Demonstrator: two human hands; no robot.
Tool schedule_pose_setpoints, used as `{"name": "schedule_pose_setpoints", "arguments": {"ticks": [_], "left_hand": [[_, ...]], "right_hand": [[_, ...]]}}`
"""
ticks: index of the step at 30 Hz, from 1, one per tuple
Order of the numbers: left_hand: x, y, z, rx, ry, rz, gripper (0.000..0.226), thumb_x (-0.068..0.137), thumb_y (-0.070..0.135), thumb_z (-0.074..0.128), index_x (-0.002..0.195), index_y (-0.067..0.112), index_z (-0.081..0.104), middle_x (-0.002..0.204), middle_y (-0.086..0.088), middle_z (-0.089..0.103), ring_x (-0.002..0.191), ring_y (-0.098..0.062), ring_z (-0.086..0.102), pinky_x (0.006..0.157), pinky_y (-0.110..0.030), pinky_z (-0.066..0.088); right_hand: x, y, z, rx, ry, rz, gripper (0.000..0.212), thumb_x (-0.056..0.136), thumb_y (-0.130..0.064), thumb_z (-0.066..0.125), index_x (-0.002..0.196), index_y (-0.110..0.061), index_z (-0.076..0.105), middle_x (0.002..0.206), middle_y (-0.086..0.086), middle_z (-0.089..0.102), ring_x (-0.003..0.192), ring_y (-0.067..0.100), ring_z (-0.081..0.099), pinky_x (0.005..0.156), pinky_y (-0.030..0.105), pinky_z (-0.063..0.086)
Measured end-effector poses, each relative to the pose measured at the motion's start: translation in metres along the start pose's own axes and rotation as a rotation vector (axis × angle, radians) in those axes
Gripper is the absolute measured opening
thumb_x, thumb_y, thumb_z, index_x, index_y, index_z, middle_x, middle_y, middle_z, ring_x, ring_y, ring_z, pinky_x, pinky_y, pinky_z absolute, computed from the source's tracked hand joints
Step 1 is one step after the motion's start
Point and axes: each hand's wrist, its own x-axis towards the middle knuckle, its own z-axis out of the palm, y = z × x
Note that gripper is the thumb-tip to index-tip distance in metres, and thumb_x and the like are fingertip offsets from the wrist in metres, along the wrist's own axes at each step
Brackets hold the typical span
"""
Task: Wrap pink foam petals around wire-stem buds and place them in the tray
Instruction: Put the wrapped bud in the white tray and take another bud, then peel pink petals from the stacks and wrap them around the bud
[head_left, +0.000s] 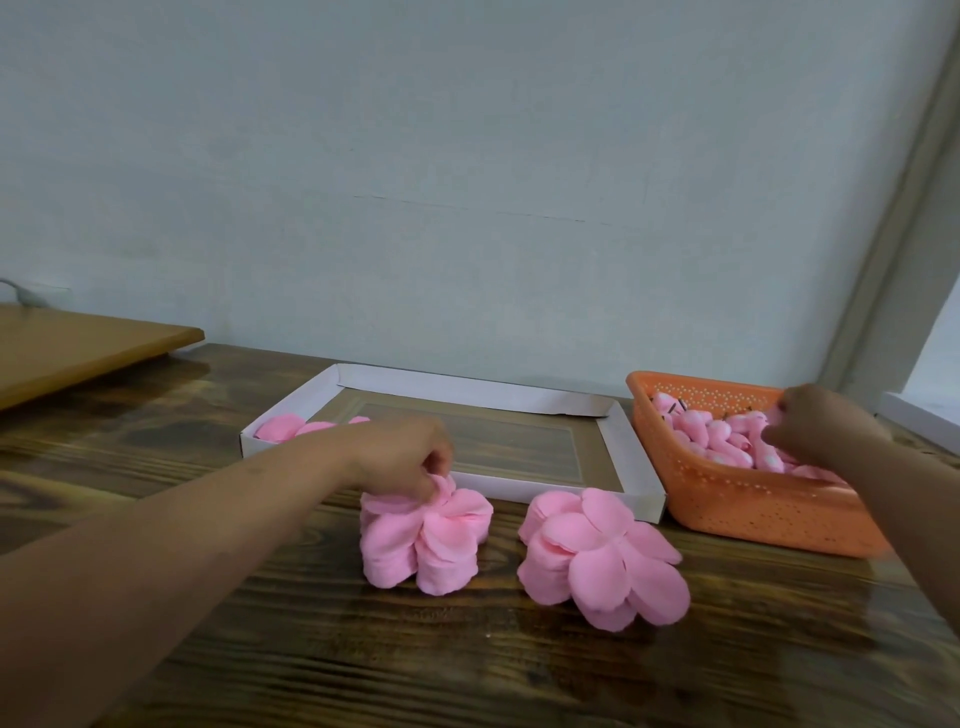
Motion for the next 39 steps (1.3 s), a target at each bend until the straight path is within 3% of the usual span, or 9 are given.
{"name": "schedule_pose_setpoints", "arguments": {"ticks": [6,9,11,15,17,20,26,31,39], "left_hand": [[-0.007,0.001,-0.011,-0.337,0.094,-0.087,0.013,0.061,0.033,0.051,0.063,0.02,0.051,0.064,0.005,0.047,0.062,-0.013,0.041,0.058,-0.027,0.03],[-0.009,0.004,-0.015,-0.777,0.163,-0.165,0.004,0.057,0.02,0.052,0.059,0.02,0.056,0.062,0.003,0.051,0.061,-0.015,0.043,0.057,-0.026,0.031],[-0.01,0.006,-0.016,-1.128,0.182,-0.203,0.005,0.062,0.012,0.052,0.059,0.015,0.055,0.064,-0.004,0.046,0.059,-0.017,0.039,0.056,-0.027,0.03],[-0.004,0.015,-0.016,-1.553,0.175,-0.292,0.023,0.091,0.009,0.046,0.072,0.01,0.059,0.069,-0.01,0.063,0.056,-0.02,0.059,0.055,-0.024,0.047],[-0.002,0.027,-0.015,-1.679,0.155,-0.304,0.02,0.093,0.013,0.045,0.076,0.01,0.056,0.07,-0.01,0.064,0.056,-0.019,0.059,0.052,-0.023,0.048],[0.002,0.047,-0.008,-1.813,0.179,-0.243,0.016,0.093,0.012,0.043,0.09,0.007,0.058,0.082,-0.012,0.063,0.068,-0.02,0.058,0.065,-0.029,0.046],[0.012,0.077,0.019,-1.989,0.259,-0.195,0.033,0.094,-0.002,0.037,0.066,0.008,0.052,0.049,-0.002,0.054,0.047,-0.014,0.056,0.061,-0.029,0.044],[0.013,0.086,0.027,-2.129,0.245,-0.181,0.027,0.092,-0.006,0.034,0.105,-0.005,0.058,0.105,-0.021,0.061,0.089,-0.03,0.061,0.076,-0.038,0.051],[0.013,0.091,0.03,-2.134,0.304,-0.155,0.028,0.094,-0.005,0.033,0.088,-0.003,0.061,0.081,-0.008,0.057,0.069,-0.02,0.054,0.07,-0.031,0.047]], "right_hand": [[-0.007,-0.012,-0.002,0.141,0.267,-0.027,0.004,0.083,-0.015,0.054,0.082,-0.011,0.054,0.081,0.012,0.056,0.072,0.032,0.055,0.063,0.033,0.045],[-0.01,-0.019,-0.006,0.204,0.312,-0.056,0.006,0.079,-0.011,0.055,0.076,-0.007,0.052,0.079,0.015,0.055,0.067,0.033,0.053,0.056,0.029,0.039],[-0.014,-0.026,-0.009,0.272,0.356,-0.063,0.007,0.079,-0.009,0.054,0.073,-0.007,0.053,0.075,0.014,0.055,0.064,0.032,0.05,0.052,0.025,0.032],[-0.027,-0.054,-0.021,0.668,0.355,-0.091,0.01,0.085,-0.01,0.056,0.088,-0.003,0.063,0.086,0.015,0.065,0.079,0.032,0.059,0.068,0.035,0.048],[-0.042,-0.072,-0.028,0.908,0.305,-0.147,0.006,0.082,-0.005,0.063,0.087,-0.008,0.064,0.09,0.008,0.066,0.078,0.016,0.061,0.07,0.026,0.046],[-0.072,-0.103,-0.035,1.213,0.146,-0.238,0.023,0.074,0.002,0.071,0.092,-0.013,0.066,0.085,-0.001,0.067,0.063,-0.005,0.06,0.059,0.01,0.046],[-0.12,-0.141,-0.026,1.535,-0.092,-0.337,0.022,0.073,0.012,0.069,0.09,-0.002,0.066,0.073,0.003,0.069,0.063,0.007,0.064,0.058,0.016,0.05],[-0.134,-0.143,-0.014,1.47,-0.117,-0.334,0.02,0.074,0.007,0.071,0.085,-0.009,0.067,0.076,0.004,0.07,0.067,0.01,0.065,0.06,0.021,0.053],[-0.135,-0.141,-0.008,1.304,-0.037,-0.389,0.028,0.073,0.002,0.074,0.078,-0.024,0.065,0.073,-0.007,0.069,0.07,0.008,0.066,0.063,0.022,0.056]]}}
